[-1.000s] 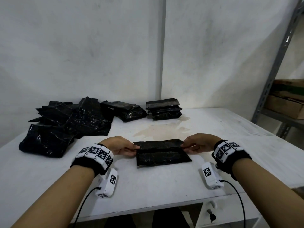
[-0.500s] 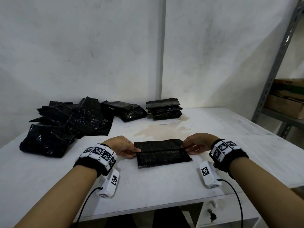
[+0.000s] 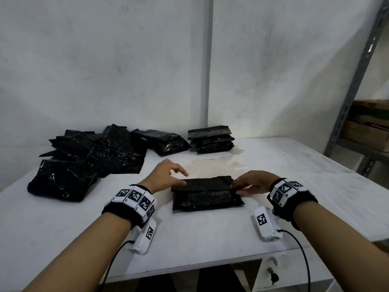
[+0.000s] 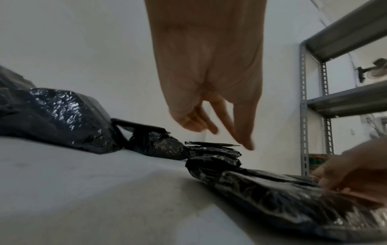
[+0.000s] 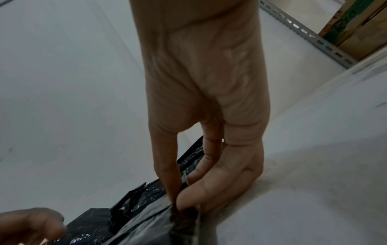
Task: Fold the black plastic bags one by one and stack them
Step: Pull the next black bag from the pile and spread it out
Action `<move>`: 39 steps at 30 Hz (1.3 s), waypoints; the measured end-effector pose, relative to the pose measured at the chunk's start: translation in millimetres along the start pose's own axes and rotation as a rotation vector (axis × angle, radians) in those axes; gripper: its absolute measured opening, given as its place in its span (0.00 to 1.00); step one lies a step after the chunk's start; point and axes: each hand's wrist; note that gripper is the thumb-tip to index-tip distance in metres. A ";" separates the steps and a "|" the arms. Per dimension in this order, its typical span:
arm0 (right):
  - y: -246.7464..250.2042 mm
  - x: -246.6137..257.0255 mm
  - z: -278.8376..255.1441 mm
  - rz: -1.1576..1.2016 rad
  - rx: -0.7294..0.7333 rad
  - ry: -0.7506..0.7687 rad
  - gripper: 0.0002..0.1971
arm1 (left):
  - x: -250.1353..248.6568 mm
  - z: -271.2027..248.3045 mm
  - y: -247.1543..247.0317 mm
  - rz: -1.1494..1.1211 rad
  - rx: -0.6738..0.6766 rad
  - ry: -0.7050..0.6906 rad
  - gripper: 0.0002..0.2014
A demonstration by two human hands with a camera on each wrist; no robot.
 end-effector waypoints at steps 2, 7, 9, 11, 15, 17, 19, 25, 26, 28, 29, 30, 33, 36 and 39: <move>0.1 -0.6 -0.9 0.015 0.000 0.002 0.06 | -10.5 -1.5 -3.4 -0.030 0.119 -0.041 0.14; 0.0 -1.1 -3.9 0.037 -0.003 -0.009 0.04 | -19.1 1.8 -13.1 0.068 0.343 0.022 0.19; -1.1 -0.3 -4.9 0.030 0.000 -0.014 0.04 | -19.4 2.8 -13.1 0.076 0.359 0.030 0.19; -1.9 0.8 -5.8 0.032 -0.001 -0.018 0.03 | -18.3 3.9 -13.6 0.084 0.355 0.026 0.19; -1.3 2.2 -5.5 -0.001 -0.008 -0.054 0.02 | -15.7 6.1 -15.8 0.061 0.352 0.031 0.19; -0.5 3.4 -6.2 -0.049 -0.006 -0.092 0.02 | -17.9 6.4 -16.9 0.048 0.384 0.033 0.23; 0.9 5.4 -7.0 -0.086 0.000 -0.116 0.04 | -21.0 7.4 -18.7 0.059 0.447 0.034 0.31; 1.3 14.6 -2.6 -0.096 -0.072 -0.061 0.17 | -25.3 16.2 -22.1 0.191 0.551 0.055 0.34; -1.2 15.0 -0.9 -0.083 -0.091 -0.043 0.16 | -24.7 17.1 -22.2 0.194 0.556 0.059 0.34; -6.9 14.9 2.6 -0.011 -0.098 -0.025 0.13 | -22.6 18.2 -21.7 0.196 0.562 0.055 0.34; -8.7 14.0 5.1 0.035 -0.096 -0.011 0.12 | -21.6 18.3 -21.7 0.192 0.562 0.051 0.33; -9.1 12.7 7.8 0.079 -0.099 0.012 0.13 | -20.7 18.2 -21.6 0.184 0.561 0.045 0.33; -7.3 8.6 11.5 0.186 -0.127 0.075 0.16 | -16.8 16.3 -22.6 0.146 0.554 0.030 0.33; -5.0 5.4 11.7 0.205 -0.145 0.080 0.15 | -13.4 13.9 -22.8 0.105 0.557 0.020 0.33; -2.4 9.7 10.3 -0.037 -0.256 0.082 0.16 | -15.6 13.8 -22.5 0.117 0.563 0.018 0.33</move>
Point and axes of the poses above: each hand's wrist, its own z-axis towards the middle knuckle, its own y-axis out of the back of the hand, x = y × z, and after that the axes turned 12 degrees about x, right-handed
